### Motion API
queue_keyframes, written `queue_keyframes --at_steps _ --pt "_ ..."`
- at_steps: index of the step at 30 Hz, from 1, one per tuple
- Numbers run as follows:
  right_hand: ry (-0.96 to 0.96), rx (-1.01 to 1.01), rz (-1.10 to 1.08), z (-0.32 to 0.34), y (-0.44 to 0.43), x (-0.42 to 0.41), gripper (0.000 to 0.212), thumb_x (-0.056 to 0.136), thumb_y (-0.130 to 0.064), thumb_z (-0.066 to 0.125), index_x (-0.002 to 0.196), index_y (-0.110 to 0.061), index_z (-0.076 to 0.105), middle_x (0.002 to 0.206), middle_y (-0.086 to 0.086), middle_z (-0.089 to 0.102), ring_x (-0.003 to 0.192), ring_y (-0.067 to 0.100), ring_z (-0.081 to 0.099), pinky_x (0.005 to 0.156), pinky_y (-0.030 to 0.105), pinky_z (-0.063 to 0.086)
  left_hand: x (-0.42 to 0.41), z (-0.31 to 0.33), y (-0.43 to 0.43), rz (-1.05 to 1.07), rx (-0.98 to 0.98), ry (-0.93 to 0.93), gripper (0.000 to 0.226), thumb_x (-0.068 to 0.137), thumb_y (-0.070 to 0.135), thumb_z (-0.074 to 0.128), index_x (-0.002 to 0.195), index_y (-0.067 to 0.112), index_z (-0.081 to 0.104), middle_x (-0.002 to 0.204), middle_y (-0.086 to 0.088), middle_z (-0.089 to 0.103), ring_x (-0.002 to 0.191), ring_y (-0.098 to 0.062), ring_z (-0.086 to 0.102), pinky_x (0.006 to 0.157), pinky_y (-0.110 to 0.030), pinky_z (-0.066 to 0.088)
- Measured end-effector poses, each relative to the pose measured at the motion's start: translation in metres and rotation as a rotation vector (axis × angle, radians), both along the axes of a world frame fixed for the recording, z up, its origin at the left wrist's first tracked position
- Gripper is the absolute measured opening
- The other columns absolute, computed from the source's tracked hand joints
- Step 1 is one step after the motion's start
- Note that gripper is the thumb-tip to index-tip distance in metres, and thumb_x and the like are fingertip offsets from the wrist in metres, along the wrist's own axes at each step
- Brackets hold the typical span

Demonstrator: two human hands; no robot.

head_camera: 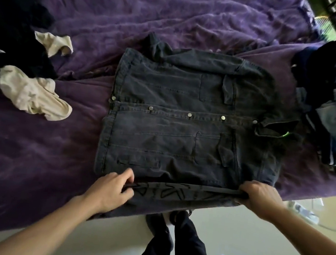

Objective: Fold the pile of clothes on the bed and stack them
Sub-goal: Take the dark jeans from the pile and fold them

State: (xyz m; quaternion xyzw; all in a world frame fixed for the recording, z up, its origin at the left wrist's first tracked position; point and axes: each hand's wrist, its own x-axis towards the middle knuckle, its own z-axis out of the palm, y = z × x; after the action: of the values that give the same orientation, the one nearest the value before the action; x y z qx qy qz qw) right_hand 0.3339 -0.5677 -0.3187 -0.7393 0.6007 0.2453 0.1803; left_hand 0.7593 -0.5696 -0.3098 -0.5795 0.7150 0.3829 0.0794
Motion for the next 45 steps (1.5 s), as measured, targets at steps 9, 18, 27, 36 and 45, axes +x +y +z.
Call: queue_keyframes --at_steps 9,18,27,36,45 --pt "-0.194 0.087 -0.380 -0.002 -0.093 -0.030 0.007 0.080 -0.032 0.076 0.086 -0.030 0.073 0.082 -0.001 0.068 0.084 0.021 0.066 0.071 0.029 0.048 0.088 -0.006 -0.111 0.215 0.339 -0.233 0.031 0.067 0.025 0.086 0.090 0.015 0.067 0.085 0.000 0.068 0.084 -0.019 0.063 0.072 -0.028 0.046" --pt "-0.230 -0.242 -0.430 -0.021 -0.134 0.011 0.034 0.084 -0.029 0.067 0.117 -0.024 0.064 0.111 0.006 0.068 0.103 0.031 0.063 0.081 0.039 0.051 0.011 -0.055 -0.118 0.252 -0.112 -0.388 0.045 0.085 0.032 0.065 0.127 0.021 0.052 0.124 -0.010 0.050 0.115 -0.032 0.050 0.092 -0.041 0.044" --pt "-0.117 -0.064 -0.366 -0.032 -0.233 -0.022 0.037 0.086 -0.034 0.063 0.122 -0.024 0.059 0.122 0.007 0.061 0.116 0.029 0.054 0.090 0.038 0.048 -0.065 -0.067 -0.185 0.152 -0.008 -0.312 0.037 0.094 0.036 0.054 0.128 0.022 0.052 0.125 -0.003 0.047 0.115 -0.024 0.048 0.091 -0.037 0.044" --pt "-0.276 -0.463 -0.234 -0.093 -0.472 -0.009 0.055 0.083 -0.040 0.064 0.127 -0.010 0.052 0.129 0.019 0.052 0.122 0.038 0.043 0.099 0.049 0.038 -0.099 -0.115 -0.344 0.390 -0.208 -0.232 0.032 0.091 0.029 0.059 0.121 0.016 0.056 0.118 -0.007 0.049 0.110 -0.029 0.051 0.083 -0.040 0.046" --pt "-0.684 -0.465 -0.045 -0.108 -0.471 -0.008 0.025 0.082 -0.026 0.066 0.106 -0.022 0.072 0.094 0.008 0.072 0.087 0.031 0.067 0.074 0.036 0.052 -0.099 -0.119 -0.508 0.579 -0.634 -0.225 0.069 0.081 0.035 0.069 0.140 0.016 0.039 0.138 -0.020 0.040 0.126 -0.040 0.037 0.106 -0.045 0.032"
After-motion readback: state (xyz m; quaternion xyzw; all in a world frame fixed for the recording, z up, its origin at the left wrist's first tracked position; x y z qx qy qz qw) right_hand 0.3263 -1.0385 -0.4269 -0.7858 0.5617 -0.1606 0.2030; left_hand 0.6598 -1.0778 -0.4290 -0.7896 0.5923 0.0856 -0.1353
